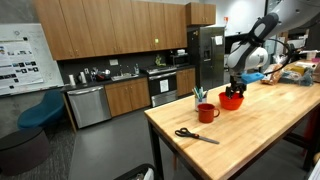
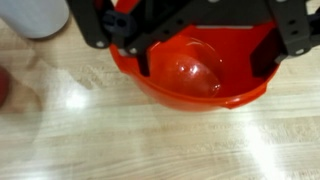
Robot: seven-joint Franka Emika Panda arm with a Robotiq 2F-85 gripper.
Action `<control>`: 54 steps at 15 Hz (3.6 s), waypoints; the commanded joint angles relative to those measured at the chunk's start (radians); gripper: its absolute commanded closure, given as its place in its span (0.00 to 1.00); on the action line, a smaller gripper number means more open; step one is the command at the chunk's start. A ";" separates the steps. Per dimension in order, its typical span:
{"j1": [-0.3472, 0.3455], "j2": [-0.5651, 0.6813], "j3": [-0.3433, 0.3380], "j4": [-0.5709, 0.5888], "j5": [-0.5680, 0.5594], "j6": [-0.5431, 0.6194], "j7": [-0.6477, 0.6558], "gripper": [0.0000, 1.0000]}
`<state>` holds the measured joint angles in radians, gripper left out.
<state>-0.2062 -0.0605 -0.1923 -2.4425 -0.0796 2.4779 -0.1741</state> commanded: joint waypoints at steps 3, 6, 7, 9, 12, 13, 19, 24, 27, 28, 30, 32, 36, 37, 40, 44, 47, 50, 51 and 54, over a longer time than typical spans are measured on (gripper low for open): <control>0.013 -0.149 -0.003 -0.124 0.011 -0.024 -0.031 0.00; 0.022 -0.196 -0.001 -0.130 0.017 -0.029 -0.031 0.00; 0.029 -0.218 0.000 -0.126 0.025 -0.033 -0.036 0.00; 0.043 -0.252 0.005 -0.115 0.033 -0.038 -0.036 0.00; 0.084 -0.297 0.011 -0.102 0.074 -0.045 -0.038 0.00; 0.101 -0.307 0.013 -0.100 0.098 -0.041 -0.037 0.00; 0.206 -0.275 0.027 -0.041 0.283 -0.029 -0.014 0.00; 0.228 -0.205 0.028 0.025 0.414 -0.019 0.017 0.00; 0.217 -0.148 0.034 0.056 0.454 0.000 0.042 0.00; 0.213 -0.125 0.034 0.070 0.464 -0.005 0.044 0.00; 0.206 -0.085 0.032 0.098 0.479 -0.028 0.047 0.00; 0.194 -0.050 0.032 0.122 0.493 -0.036 0.047 0.00; 0.165 0.001 0.035 0.166 0.508 -0.044 0.050 0.00; 0.159 0.010 0.036 0.176 0.509 -0.044 0.049 0.00; 0.143 0.037 0.039 0.200 0.518 -0.047 0.049 0.00; 0.129 0.055 0.044 0.212 0.520 -0.064 0.049 0.03; 0.123 0.064 0.047 0.214 0.522 -0.078 0.049 0.30; 0.119 0.066 0.049 0.213 0.521 -0.081 0.051 0.55; 0.118 0.065 0.049 0.212 0.520 -0.083 0.053 0.62; 0.117 0.059 0.051 0.208 0.521 -0.090 0.053 0.82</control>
<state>-0.0726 0.0012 -0.1566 -2.2485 0.4176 2.4171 -0.1264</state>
